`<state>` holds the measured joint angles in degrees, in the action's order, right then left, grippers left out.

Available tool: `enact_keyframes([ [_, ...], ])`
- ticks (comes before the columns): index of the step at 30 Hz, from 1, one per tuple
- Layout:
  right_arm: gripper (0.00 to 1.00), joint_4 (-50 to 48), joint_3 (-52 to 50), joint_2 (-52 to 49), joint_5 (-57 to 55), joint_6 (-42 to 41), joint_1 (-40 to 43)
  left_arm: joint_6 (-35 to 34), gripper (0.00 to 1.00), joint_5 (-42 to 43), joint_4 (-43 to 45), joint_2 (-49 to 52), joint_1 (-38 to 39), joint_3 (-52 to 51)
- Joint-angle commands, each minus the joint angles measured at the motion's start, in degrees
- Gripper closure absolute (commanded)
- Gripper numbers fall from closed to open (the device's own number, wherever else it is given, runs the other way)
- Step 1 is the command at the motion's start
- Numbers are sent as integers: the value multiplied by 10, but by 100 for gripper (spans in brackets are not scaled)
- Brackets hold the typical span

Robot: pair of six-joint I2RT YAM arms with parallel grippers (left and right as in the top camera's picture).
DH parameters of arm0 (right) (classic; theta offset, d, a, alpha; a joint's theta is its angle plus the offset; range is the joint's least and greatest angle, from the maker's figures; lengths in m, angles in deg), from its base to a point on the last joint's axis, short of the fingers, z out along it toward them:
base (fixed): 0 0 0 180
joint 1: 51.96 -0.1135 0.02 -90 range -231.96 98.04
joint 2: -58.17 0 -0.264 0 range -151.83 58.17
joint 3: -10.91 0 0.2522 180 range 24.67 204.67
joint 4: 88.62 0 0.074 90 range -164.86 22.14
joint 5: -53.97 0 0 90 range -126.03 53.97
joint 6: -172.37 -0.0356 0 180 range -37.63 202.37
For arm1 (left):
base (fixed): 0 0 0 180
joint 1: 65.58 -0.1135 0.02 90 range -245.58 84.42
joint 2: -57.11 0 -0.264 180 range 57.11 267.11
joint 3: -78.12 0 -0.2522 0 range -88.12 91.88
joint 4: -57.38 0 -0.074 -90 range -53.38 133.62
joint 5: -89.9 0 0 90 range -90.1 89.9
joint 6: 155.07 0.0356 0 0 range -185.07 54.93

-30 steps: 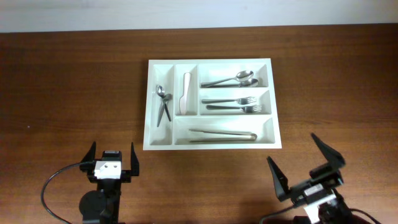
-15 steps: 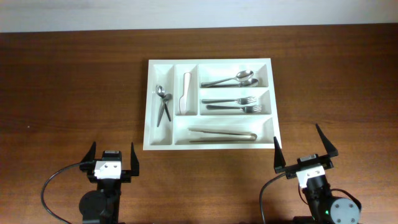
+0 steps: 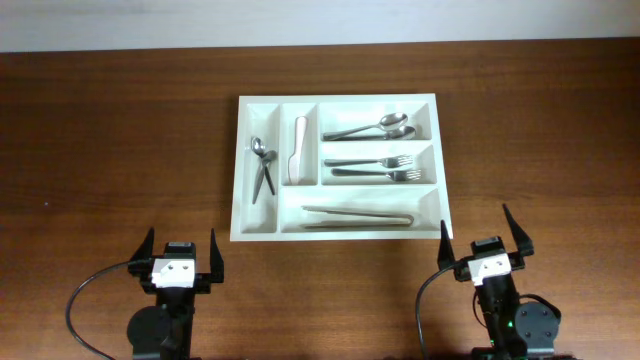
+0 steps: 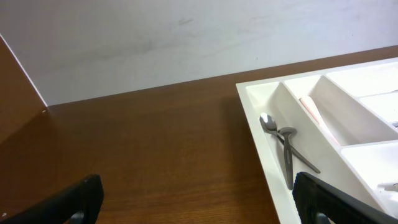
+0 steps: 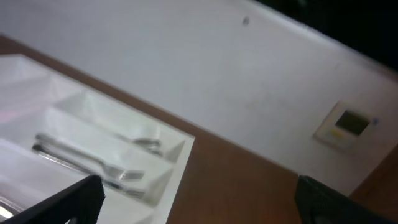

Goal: Pack container

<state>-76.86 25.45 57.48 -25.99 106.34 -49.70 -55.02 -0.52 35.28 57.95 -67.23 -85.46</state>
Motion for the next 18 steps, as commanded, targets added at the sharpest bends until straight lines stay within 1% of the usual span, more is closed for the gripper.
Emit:
enact_keyframes([
  [1, 1, 14, -5, 5, -19, -4, 4, -5, 1, 6, 2, -5, -3, -4],
  [5, 1, 59, -5, 5, -17, -6, 4, -5, 1, 6, 2, -5, -3, -4],
  [18, 1, 59, -5, 4, -28, -8, 4, -5, 1, 6, 2, -5, -3, -4],
])
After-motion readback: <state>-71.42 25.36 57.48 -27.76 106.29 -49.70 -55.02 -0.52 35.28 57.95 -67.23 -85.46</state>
